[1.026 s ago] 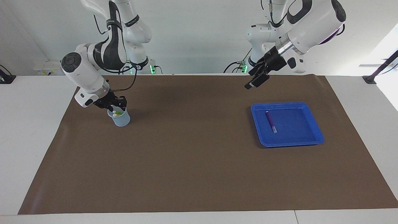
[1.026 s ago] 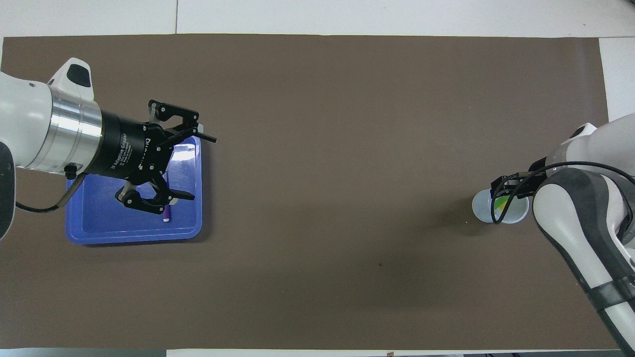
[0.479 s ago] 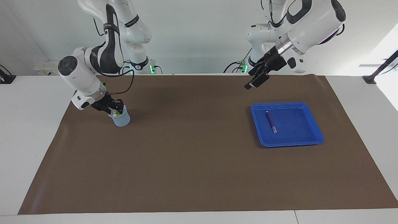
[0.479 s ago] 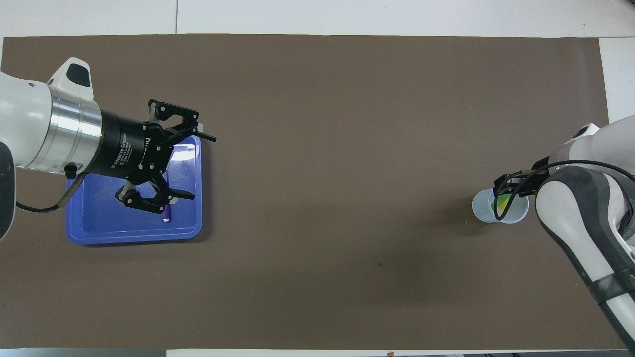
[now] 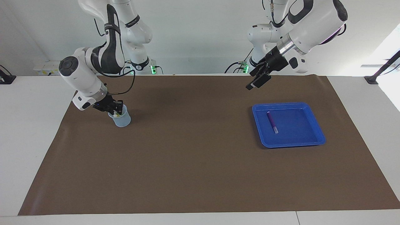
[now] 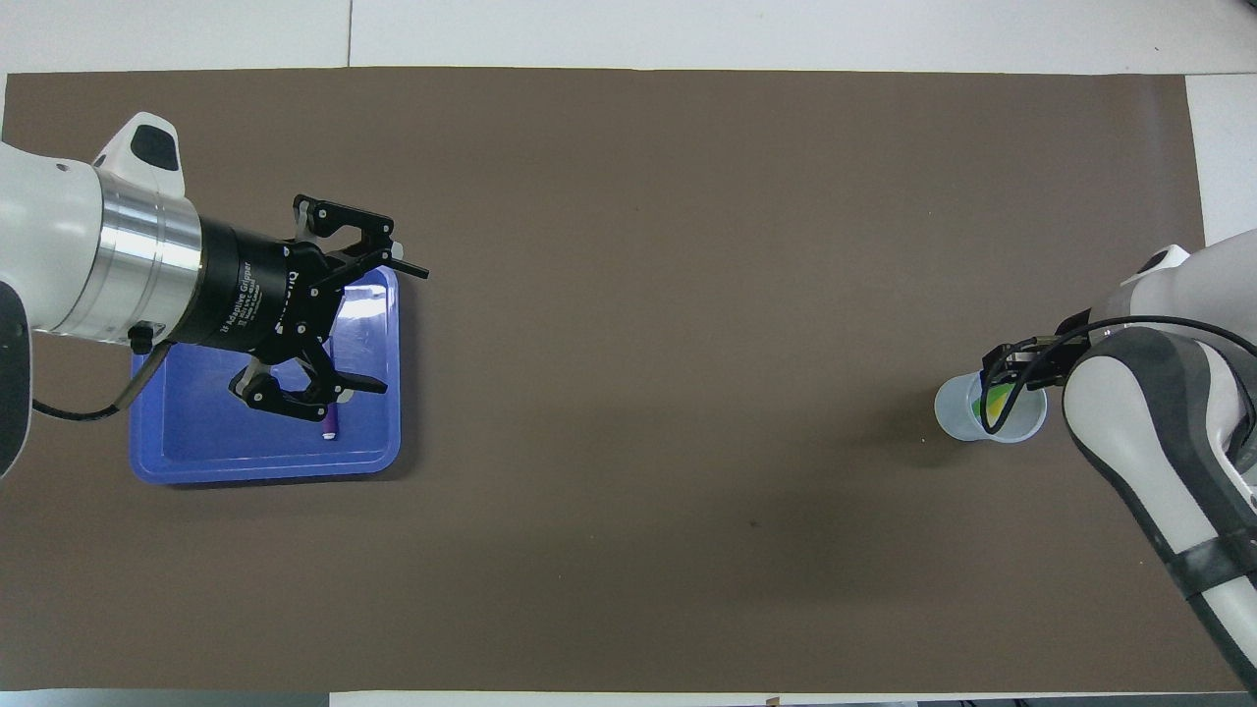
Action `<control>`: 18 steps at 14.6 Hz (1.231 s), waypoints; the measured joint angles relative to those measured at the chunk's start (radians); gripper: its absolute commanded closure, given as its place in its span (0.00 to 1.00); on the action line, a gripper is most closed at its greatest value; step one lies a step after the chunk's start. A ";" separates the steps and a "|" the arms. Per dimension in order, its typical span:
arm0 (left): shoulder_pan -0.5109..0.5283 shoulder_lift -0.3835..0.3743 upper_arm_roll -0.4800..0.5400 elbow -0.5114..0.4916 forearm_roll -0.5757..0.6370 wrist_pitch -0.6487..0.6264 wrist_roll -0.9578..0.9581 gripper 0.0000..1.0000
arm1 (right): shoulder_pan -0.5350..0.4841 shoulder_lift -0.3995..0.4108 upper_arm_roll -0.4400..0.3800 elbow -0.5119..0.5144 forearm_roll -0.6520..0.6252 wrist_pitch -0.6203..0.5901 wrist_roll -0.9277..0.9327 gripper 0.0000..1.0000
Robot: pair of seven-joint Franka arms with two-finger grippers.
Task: Right arm passes pens to left for tray arrangement
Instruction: 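Lift the green pen out and carry it toward the left gripper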
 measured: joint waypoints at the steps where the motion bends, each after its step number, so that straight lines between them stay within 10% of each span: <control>1: 0.000 0.000 0.000 0.000 0.000 0.000 0.000 0.00 | 0.000 0.000 0.000 0.000 0.000 0.000 0.000 0.72; 4: 0.000 0.000 0.000 0.000 0.000 0.001 0.000 0.00 | 0.000 0.000 0.000 0.001 0.000 0.000 0.000 1.00; 10: 0.000 0.000 0.000 0.000 0.000 0.003 0.000 0.00 | 0.000 0.002 0.000 0.050 -0.035 -0.080 -0.001 1.00; 18: 0.000 -0.004 0.000 -0.017 0.000 0.012 -0.010 0.00 | 0.061 0.010 0.006 0.453 -0.022 -0.444 -0.005 1.00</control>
